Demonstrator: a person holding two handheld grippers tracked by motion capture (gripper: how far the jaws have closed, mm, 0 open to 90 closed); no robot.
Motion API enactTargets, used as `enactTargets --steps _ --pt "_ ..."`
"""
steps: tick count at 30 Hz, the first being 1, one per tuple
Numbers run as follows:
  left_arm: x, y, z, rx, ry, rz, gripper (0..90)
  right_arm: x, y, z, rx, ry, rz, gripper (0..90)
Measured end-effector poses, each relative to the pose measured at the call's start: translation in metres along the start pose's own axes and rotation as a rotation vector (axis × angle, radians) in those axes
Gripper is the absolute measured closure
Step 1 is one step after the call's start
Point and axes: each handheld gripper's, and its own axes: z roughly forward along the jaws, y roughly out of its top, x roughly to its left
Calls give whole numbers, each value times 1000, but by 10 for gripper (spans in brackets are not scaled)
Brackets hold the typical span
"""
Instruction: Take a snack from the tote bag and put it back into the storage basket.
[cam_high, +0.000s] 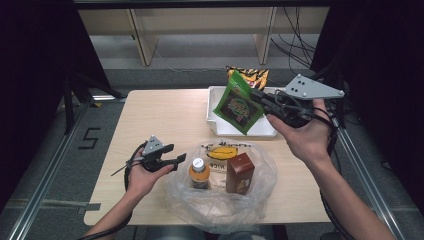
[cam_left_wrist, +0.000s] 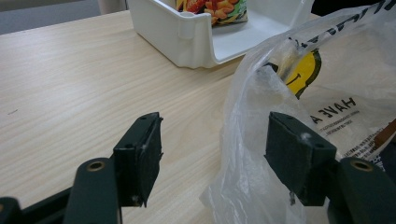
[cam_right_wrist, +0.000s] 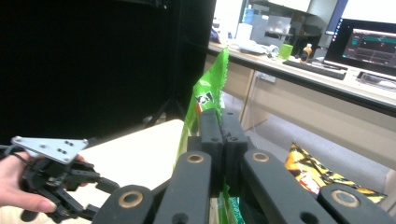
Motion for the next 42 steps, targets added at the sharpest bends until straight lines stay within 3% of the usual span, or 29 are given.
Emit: enactTargets --steps 21,30,31,42 --pt "0 -1 0 4 3 -3 356 -42 -24 28 123 -34 46 900" --pt "1 -1 0 6 3 -3 356 -58 -34 42 146 -66 30 900" --pt "1 -1 0 6 3 -3 356 -59 -35 44 160 -53 46 900" --pt "3 -1 0 10 2 5 356 -73 -46 63 201 -71 19 900"
